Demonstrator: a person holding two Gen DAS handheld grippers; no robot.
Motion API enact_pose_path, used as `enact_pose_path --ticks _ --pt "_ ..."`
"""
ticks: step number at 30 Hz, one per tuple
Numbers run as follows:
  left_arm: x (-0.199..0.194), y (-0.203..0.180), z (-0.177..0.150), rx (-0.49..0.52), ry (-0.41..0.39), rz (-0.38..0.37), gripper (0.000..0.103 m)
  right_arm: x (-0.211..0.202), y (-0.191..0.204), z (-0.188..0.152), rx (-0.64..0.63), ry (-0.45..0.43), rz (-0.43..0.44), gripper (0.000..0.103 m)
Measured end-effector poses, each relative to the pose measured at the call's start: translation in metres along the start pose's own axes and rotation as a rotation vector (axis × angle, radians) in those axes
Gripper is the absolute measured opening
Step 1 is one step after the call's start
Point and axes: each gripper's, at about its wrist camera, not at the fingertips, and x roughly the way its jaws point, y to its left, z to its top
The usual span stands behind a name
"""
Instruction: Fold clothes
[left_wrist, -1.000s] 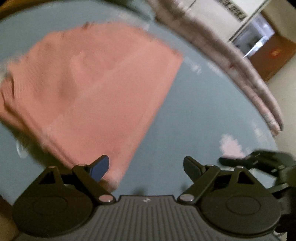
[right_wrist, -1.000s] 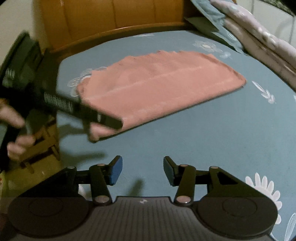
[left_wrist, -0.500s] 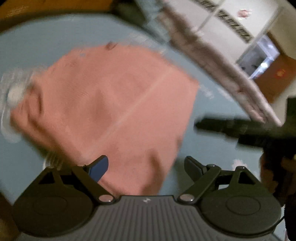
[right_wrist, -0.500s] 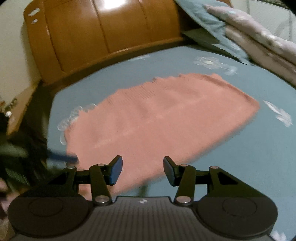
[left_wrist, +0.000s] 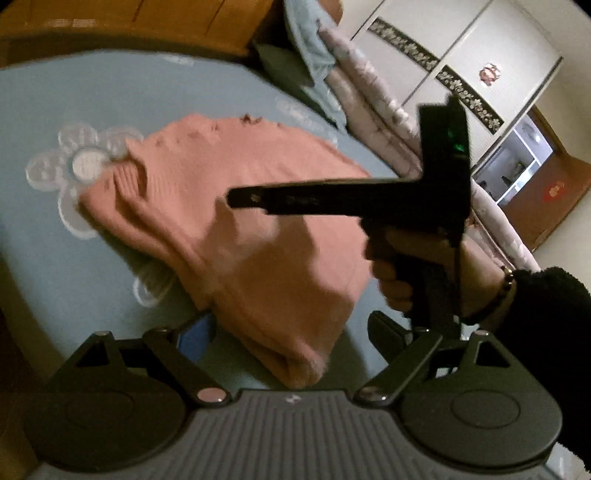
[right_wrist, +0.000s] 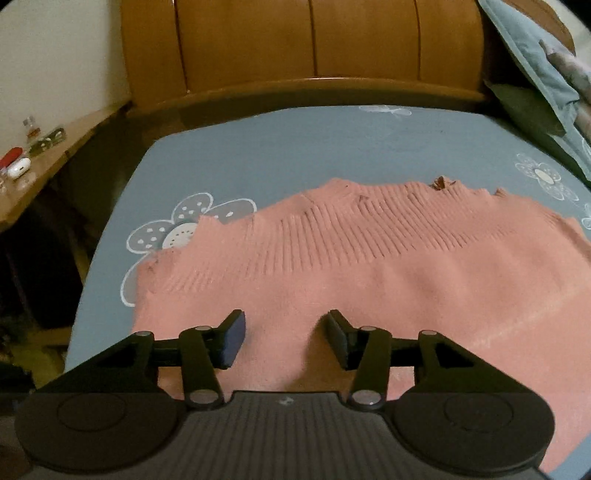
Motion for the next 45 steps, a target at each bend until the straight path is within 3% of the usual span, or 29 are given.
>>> enact_pose_path --ticks 2,5,9,12,15,17,23,28,32,36,41,44,45 --pt "-0.010 -0.001 0.005 0.005 -0.040 0.000 0.089 -0.022 -0.014 0.000 0.035 -0.047 -0.003 0.052" --pt "-0.008 -0.006 0.022 0.035 -0.081 -0.002 0.089 -0.050 -0.049 0.002 0.090 -0.089 -0.081 0.053" --pt "0.017 -0.011 0.054 0.083 -0.114 0.014 0.089 -0.069 -0.109 0.010 0.172 -0.110 -0.220 0.053" --pt "0.049 -0.006 0.070 0.096 -0.085 0.039 0.089 -0.074 -0.154 0.021 0.241 -0.142 -0.282 0.053" --pt "0.074 0.008 0.069 0.036 -0.019 0.060 0.089 -0.068 -0.196 0.031 0.293 -0.160 -0.337 0.052" --pt "0.079 0.012 0.062 0.025 -0.025 0.053 0.091 -0.055 -0.221 0.035 0.328 -0.161 -0.361 0.052" --pt "0.080 0.007 0.058 0.080 -0.020 0.051 0.094 -0.004 -0.272 0.023 0.458 -0.100 -0.412 0.051" --pt "0.079 -0.003 0.067 0.071 -0.001 0.064 0.093 -0.005 -0.272 0.018 0.491 -0.110 -0.405 0.051" --pt "0.066 -0.031 0.068 0.130 -0.028 -0.008 0.094 -0.040 -0.244 0.014 0.442 -0.138 -0.338 0.052" --pt "0.071 -0.050 0.054 0.155 0.047 -0.016 0.094 -0.066 -0.221 -0.013 0.442 -0.151 -0.313 0.052" --pt "0.076 -0.069 0.038 0.201 0.153 -0.005 0.094 -0.055 -0.225 -0.040 0.541 -0.083 -0.299 0.053" --pt "0.095 -0.059 0.028 0.138 0.263 0.034 0.091 -0.052 -0.226 -0.040 0.550 -0.062 -0.303 0.053" --pt "0.091 -0.061 0.027 0.144 0.257 0.039 0.091 -0.057 -0.222 -0.036 0.544 -0.057 -0.304 0.053"
